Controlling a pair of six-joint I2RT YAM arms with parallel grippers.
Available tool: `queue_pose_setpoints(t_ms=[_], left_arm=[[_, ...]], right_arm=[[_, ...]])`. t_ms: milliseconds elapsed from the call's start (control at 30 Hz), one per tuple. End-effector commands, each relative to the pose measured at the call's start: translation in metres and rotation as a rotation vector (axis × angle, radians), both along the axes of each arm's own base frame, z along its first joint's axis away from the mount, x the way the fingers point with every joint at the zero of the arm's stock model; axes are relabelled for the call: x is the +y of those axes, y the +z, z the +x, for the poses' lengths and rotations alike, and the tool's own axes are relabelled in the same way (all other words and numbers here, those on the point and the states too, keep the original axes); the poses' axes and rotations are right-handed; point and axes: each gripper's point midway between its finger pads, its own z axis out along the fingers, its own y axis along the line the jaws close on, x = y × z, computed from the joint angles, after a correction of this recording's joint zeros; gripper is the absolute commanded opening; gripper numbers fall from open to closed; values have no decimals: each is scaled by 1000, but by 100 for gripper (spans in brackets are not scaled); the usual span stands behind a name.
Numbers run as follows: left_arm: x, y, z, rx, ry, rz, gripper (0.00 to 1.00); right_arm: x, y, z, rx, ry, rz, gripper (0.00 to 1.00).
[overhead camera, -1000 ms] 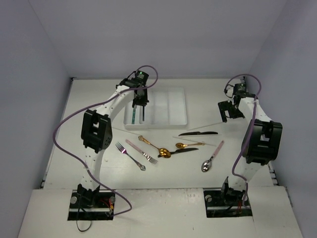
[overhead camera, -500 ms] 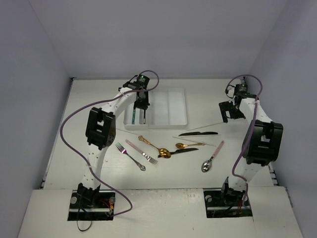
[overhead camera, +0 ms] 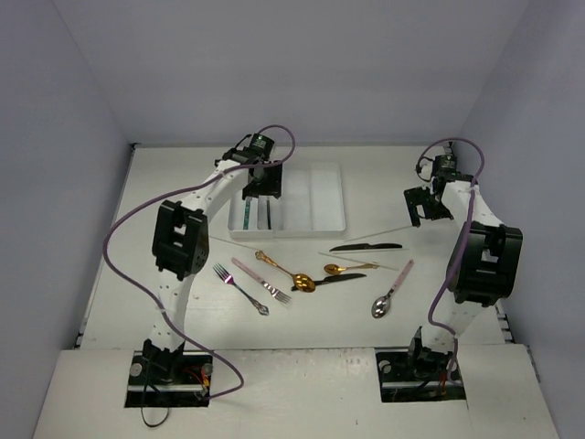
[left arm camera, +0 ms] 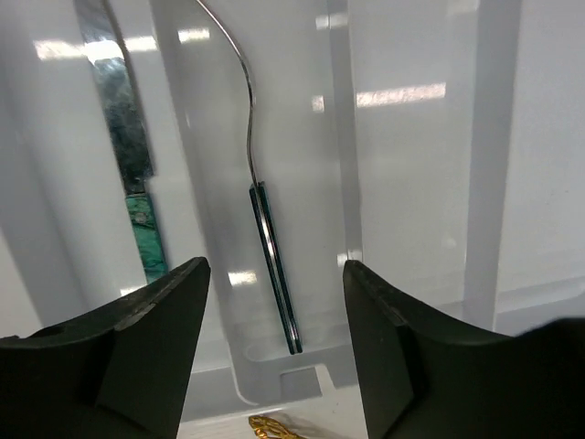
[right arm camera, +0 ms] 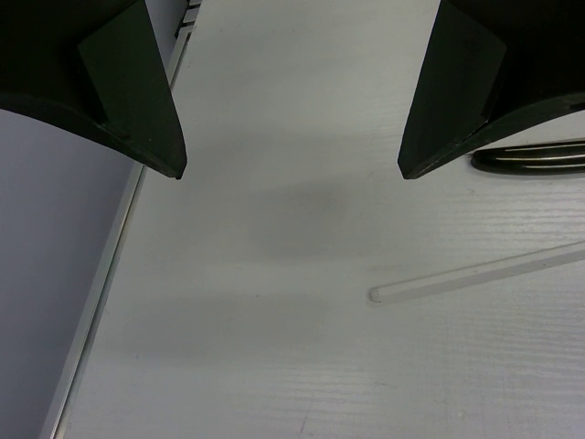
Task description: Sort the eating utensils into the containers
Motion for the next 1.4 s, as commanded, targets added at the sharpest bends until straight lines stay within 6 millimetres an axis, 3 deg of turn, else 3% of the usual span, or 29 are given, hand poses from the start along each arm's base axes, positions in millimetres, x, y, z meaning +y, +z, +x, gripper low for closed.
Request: queue_pose_setpoints(t_ms=[0,133,233,400,500,633,700,833,900,1000,1167,1367], left_arm=[[32,125,-19,-273,18,13,57],[76,109,-64,-231,65,91,56],[103,85,-89,-162,105,110,56],[147,51,-106,-27,212,22,54],[148,43,-115,-1,196,13,53],[128,32,-135,-26,14,44,53],[104,37,-140,-122,-201,73,52],[51,55,-186,-331,-811,-37,52],[36,61,-203,-449,-1045,-31,52],[20,55,-223,-467,-1288,-15,52],[9,37,-234,-430,-1653,5,52],[18,9,-248,-347,-1982,53,52]], right_arm=[[-2,19,8,-55,-15,6,100],[1,12,3,-37,-9,22,100],[5,12,1,-37,4,35,100],[39,46,9,-142,148,119,98],[50,55,12,-156,205,82,98],[62,45,10,-126,228,80,98],[64,38,7,-108,214,91,98],[63,31,0,-86,206,90,98],[62,29,-2,-81,205,85,98],[59,29,-5,-81,196,81,98],[56,32,-6,-88,183,74,98],[44,38,-11,-96,157,44,98]])
